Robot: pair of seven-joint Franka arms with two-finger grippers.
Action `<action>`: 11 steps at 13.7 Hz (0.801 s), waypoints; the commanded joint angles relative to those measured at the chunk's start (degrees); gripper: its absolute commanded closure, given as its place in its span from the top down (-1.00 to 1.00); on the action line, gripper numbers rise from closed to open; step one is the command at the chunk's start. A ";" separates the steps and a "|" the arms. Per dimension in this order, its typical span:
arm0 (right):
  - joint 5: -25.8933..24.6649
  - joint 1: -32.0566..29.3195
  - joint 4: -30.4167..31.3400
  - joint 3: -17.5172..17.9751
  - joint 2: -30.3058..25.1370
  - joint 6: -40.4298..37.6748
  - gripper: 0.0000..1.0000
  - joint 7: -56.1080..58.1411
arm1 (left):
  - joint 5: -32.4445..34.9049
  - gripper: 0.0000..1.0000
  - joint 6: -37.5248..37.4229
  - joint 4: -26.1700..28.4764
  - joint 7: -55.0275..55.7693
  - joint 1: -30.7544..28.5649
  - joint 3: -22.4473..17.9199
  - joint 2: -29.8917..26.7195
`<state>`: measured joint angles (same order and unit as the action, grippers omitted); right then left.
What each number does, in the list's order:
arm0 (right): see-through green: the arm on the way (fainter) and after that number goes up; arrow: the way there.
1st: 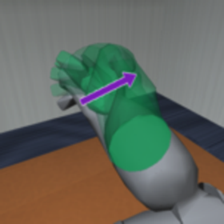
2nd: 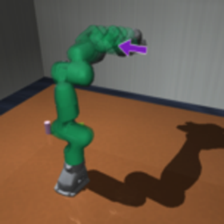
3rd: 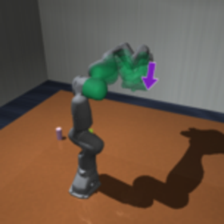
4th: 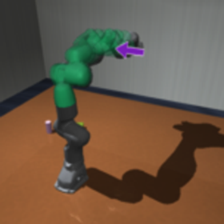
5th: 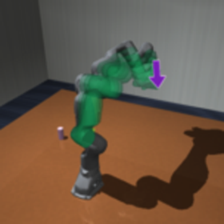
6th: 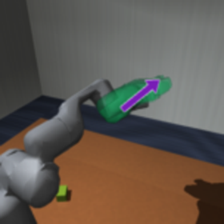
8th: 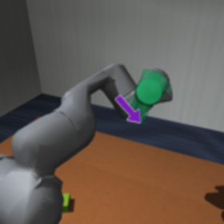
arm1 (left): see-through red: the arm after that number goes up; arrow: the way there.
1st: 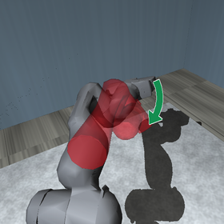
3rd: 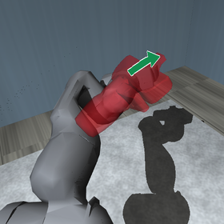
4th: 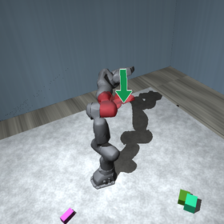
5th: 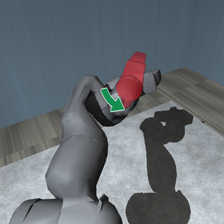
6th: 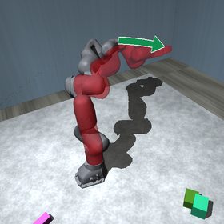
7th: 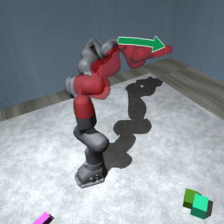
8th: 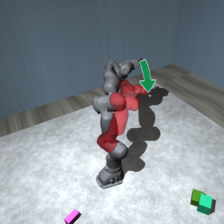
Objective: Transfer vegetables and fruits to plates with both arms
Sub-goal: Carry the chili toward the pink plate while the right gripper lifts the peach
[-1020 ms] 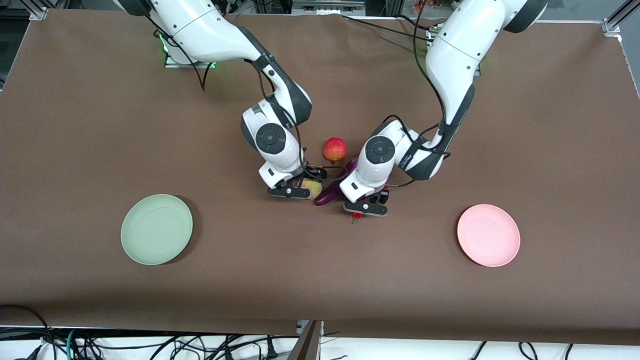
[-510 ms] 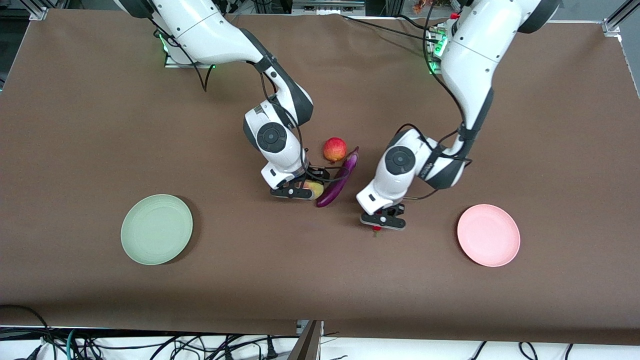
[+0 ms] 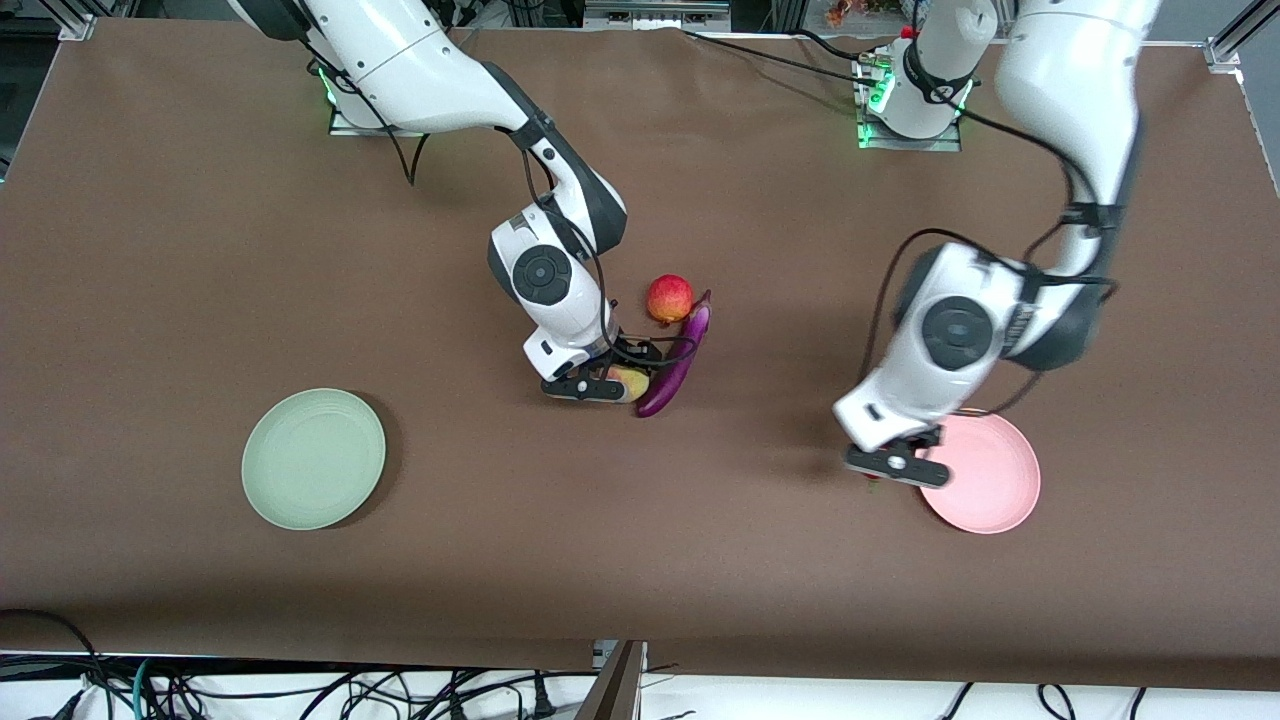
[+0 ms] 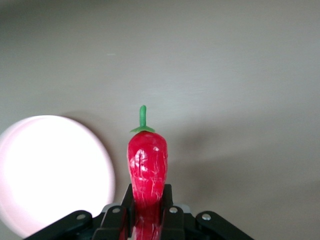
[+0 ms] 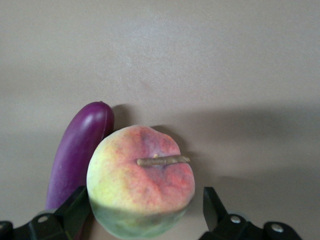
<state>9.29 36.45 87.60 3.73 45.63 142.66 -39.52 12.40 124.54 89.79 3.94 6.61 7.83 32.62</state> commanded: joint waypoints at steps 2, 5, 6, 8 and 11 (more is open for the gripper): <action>0.73 0.29 -0.67 -0.22 1.83 1.66 0.11 0.32 | -2.91 -1.00 -0.26 2.84 -18.94 -12.56 1.40 -0.99; 0.12 0.29 -0.76 -0.22 1.66 1.66 -0.44 0.76 | -3.09 -1.00 -0.08 3.46 -19.68 -17.68 1.49 2.00; -0.49 0.29 -1.54 -0.30 1.22 1.14 -0.46 1.11 | -3.09 -1.00 -0.08 3.46 -19.24 -17.86 1.49 2.61; -1.90 -0.32 -3.21 -0.74 -0.09 -2.70 -0.48 1.64 | -5.01 -1.00 -0.17 3.38 -18.97 -16.99 1.49 3.06; -4.02 -4.00 -11.54 -1.10 -1.33 -20.16 -0.48 8.29 | -5.29 -1.00 1.58 2.06 -18.88 -16.19 1.49 6.74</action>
<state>6.25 35.42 81.73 2.29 45.33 132.60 -36.15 7.92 124.88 93.25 -14.85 -10.14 9.37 36.99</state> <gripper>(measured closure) 0.159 0.771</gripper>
